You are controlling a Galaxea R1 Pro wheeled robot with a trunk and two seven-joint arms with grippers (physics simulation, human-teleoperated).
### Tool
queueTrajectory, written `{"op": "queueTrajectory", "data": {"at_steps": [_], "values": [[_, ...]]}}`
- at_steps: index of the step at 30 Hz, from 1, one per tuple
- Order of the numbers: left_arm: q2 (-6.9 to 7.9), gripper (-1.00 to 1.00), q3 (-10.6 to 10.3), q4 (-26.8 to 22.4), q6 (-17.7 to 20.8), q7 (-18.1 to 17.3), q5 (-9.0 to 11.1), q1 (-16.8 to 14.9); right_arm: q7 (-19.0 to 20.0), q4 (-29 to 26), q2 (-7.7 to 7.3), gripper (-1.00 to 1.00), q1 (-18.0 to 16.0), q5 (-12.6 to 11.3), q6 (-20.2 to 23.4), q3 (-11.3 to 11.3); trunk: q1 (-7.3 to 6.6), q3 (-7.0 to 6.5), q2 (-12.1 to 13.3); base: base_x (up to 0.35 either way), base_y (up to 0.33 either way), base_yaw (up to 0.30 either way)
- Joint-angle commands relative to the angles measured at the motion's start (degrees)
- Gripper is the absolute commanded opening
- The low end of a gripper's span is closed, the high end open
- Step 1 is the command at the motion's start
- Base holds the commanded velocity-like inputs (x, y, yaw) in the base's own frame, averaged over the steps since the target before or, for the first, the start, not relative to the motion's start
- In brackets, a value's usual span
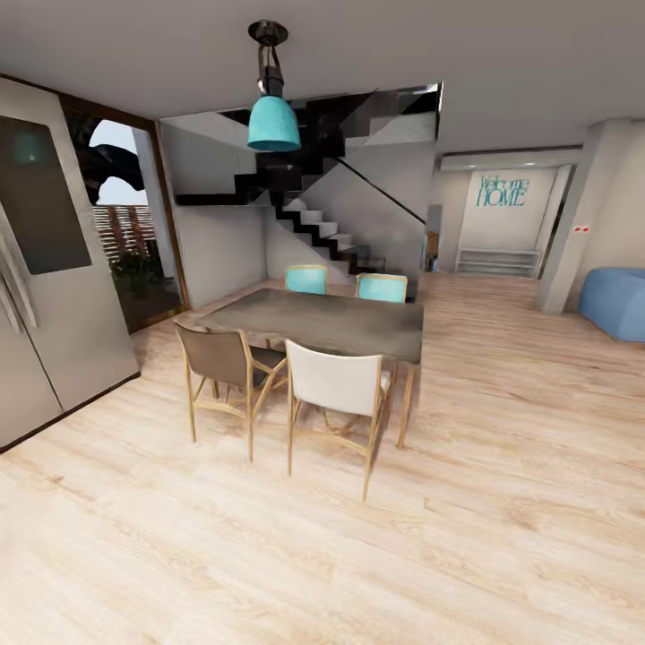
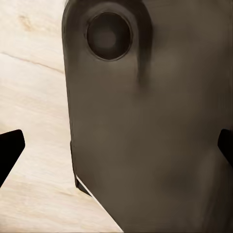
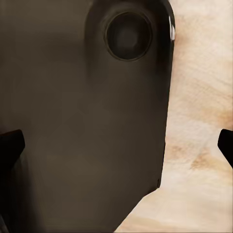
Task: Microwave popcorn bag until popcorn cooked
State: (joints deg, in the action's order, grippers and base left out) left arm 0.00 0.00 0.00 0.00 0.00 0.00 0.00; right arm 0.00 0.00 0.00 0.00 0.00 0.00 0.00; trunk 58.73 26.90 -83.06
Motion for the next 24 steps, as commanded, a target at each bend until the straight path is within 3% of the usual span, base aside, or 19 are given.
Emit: {"op": "queueTrajectory", "data": {"at_steps": [1,6,14,24], "values": [[0.00,1.00,0.00,0.00,0.00,0.00,0.00,0.00,0.00,0.00,0.00,1.00,0.00,0.00,0.00,0.00,0.00,0.03,-0.02,0.000,0.000,0.000],[-0.27,1.00,0.49,-0.51,-0.12,-0.44,0.27,-0.09,0.09,0.18,0.18,1.00,-0.05,-0.08,0.19,0.09,0.00,0.03,-0.02,0.000,0.000,0.000],[-0.26,1.00,1.56,-3.10,-2.69,-0.42,2.85,-0.09,0.11,0.18,0.16,1.00,-0.26,0.06,0.12,0.02,0.00,0.03,-0.02,0.000,0.000,0.012],[-0.26,1.00,1.58,-5.07,-3.43,-0.35,5.55,-0.09,0.09,0.18,0.18,1.00,-0.27,0.39,-2.07,0.47,0.00,0.03,-0.02,0.000,0.000,0.245]]}}
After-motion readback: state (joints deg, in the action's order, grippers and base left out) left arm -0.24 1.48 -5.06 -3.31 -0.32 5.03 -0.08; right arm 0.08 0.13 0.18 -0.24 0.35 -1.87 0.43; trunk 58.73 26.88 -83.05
